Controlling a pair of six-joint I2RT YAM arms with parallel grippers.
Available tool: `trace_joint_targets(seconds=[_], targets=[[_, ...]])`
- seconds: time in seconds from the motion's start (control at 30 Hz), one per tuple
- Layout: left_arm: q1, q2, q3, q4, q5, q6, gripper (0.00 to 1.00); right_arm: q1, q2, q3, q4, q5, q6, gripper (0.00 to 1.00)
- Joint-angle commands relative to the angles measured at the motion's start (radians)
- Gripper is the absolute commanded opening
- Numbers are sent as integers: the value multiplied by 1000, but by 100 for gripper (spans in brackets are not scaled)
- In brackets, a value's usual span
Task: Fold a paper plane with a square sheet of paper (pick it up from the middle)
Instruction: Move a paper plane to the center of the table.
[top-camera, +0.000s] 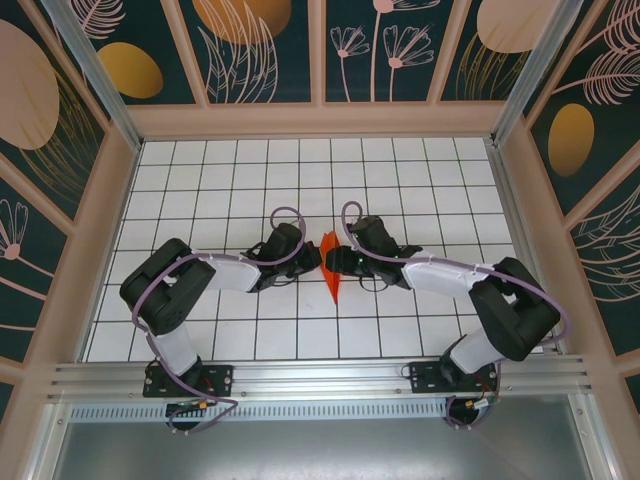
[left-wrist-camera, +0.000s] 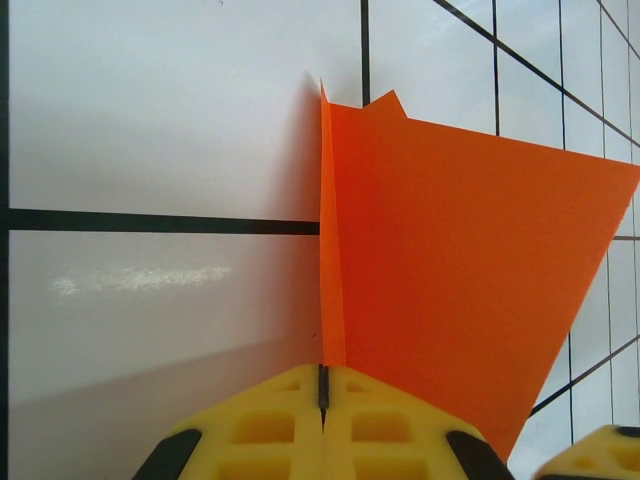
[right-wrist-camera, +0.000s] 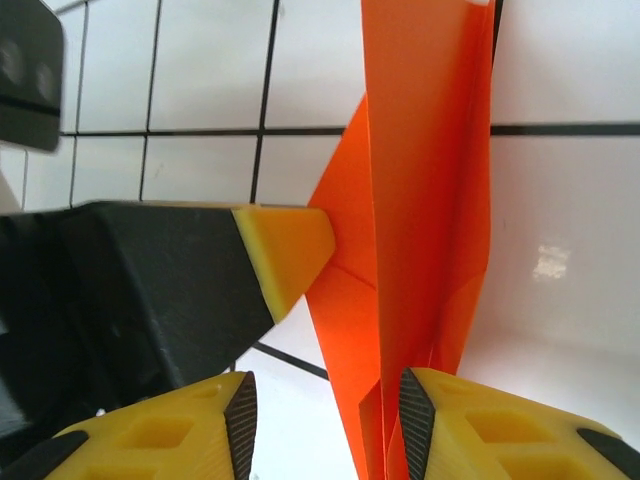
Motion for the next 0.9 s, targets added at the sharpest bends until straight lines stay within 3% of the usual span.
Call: trace_joint_targets(seconds=[0.0, 0.67, 0.87], targets=[[-6, 9, -3, -6, -6, 9, 0, 16, 27, 30, -8, -11, 5, 45], [-6, 13, -5, -4, -7, 11, 0, 48, 143, 62, -65, 32, 19, 47], [-6, 1, -10, -18, -18, 14, 0, 54, 155, 74, -88, 94, 42, 42]])
